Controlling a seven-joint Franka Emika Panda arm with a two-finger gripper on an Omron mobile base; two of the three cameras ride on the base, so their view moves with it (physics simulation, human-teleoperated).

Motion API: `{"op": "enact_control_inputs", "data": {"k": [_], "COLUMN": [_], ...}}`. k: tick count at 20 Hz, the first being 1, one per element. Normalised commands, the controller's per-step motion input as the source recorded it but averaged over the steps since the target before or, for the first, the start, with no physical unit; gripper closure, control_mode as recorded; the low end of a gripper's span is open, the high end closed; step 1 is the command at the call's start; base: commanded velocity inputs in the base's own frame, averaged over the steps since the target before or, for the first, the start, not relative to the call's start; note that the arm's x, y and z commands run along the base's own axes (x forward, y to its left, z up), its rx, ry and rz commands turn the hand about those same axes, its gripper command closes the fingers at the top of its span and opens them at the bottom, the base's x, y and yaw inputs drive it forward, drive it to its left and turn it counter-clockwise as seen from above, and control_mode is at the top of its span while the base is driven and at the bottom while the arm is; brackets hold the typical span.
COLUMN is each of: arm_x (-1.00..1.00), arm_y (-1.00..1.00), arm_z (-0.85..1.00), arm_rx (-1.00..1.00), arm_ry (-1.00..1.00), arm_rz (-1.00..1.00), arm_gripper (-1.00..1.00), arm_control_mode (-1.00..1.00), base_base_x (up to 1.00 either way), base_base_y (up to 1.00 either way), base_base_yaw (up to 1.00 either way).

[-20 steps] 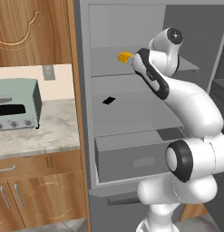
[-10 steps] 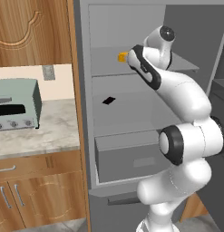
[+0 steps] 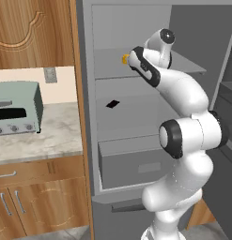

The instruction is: Pick the cheese from the fridge and the cheese grater from the cabinet and place them next to the salad bowl.

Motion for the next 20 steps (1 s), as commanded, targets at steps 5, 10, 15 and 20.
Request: {"op": "enact_control_inputs", "data": {"k": [5,10,15,20], "arm_x": [0.45,0.47,0.53,0.52], "arm_y": [0.00,0.00,0.01,0.25], "arm_z": [-0.14,-0.17,-0.06,-0.10], "arm_rx": [0.00,0.00,0.00,0.00], "arm_ry": [0.00,0.05,0.05,0.03], "arm_rz": [0.00,0.00,0.00,0.00], "arm_gripper": [-1.00,-1.00,-1.00,1.00], "arm_control_mode": [-1.00,-1.00,-1.00,-1.00], "base_base_x": [0.00,0.00,0.00,0.00], "base_base_y": [0.00,0.00,0.00,0.00], "base_base_yaw": [0.00,0.00,0.00,0.00]}}
